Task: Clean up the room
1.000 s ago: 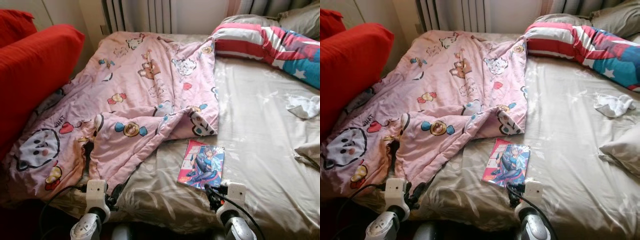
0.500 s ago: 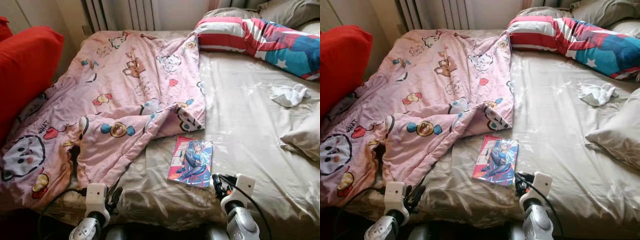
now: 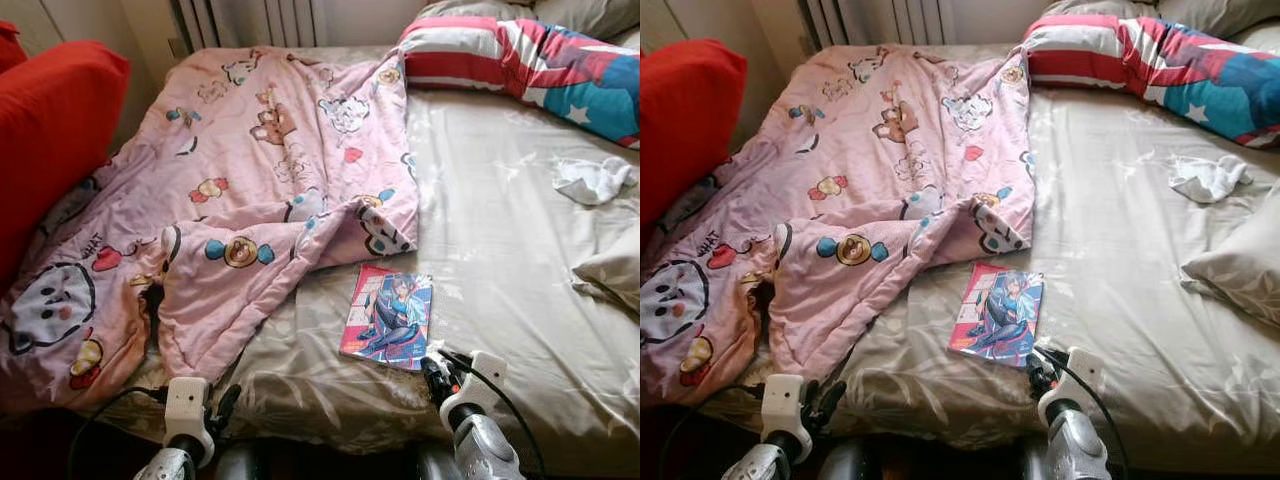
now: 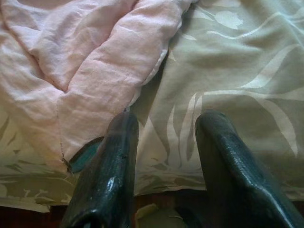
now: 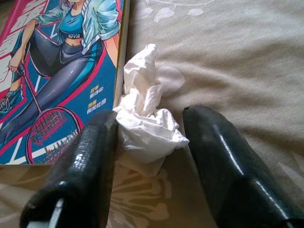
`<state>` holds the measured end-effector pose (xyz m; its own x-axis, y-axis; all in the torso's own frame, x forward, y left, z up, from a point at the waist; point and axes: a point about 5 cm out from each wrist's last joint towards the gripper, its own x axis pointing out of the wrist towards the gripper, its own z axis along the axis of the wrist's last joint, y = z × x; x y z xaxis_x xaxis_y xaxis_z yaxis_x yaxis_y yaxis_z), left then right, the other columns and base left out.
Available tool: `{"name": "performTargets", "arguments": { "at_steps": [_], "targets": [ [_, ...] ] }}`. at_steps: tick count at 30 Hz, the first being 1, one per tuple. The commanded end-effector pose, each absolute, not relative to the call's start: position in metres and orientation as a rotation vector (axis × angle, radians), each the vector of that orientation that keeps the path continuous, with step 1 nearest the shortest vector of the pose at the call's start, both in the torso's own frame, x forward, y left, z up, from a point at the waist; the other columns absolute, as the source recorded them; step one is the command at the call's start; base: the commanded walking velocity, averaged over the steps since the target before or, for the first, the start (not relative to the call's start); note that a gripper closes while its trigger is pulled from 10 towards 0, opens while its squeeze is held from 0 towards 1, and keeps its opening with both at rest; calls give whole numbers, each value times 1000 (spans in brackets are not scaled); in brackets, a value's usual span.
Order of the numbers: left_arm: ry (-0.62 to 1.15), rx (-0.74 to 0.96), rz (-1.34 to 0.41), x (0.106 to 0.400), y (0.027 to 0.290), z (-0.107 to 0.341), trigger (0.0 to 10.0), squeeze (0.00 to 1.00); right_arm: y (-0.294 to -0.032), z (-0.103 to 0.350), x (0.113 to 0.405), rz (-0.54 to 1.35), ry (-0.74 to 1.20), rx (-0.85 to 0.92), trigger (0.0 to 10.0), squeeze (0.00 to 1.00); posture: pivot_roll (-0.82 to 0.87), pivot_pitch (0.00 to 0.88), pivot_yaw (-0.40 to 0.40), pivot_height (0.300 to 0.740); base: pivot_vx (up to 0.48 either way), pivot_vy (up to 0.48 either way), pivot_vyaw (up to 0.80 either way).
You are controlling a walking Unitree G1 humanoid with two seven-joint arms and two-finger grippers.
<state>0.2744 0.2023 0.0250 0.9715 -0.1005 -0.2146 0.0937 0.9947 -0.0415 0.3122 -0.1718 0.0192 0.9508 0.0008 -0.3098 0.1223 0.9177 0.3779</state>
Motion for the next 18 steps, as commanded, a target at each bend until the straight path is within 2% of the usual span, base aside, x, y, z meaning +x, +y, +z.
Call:
{"name": "performTargets", "arguments": {
  "at_steps": [1, 18],
  "targets": [
    [247, -16, -86, 268, 209, 20, 10000, 0, -169, 12, 307, -62, 350, 424, 0, 0, 84, 284, 70, 577, 0, 0, 0],
    [259, -9, -89, 269, 208, 22, 10000, 0, -168, 9, 304, -58, 350, 441, 0, 0, 79, 281, 75, 577, 0, 0, 0]
  ]
}}
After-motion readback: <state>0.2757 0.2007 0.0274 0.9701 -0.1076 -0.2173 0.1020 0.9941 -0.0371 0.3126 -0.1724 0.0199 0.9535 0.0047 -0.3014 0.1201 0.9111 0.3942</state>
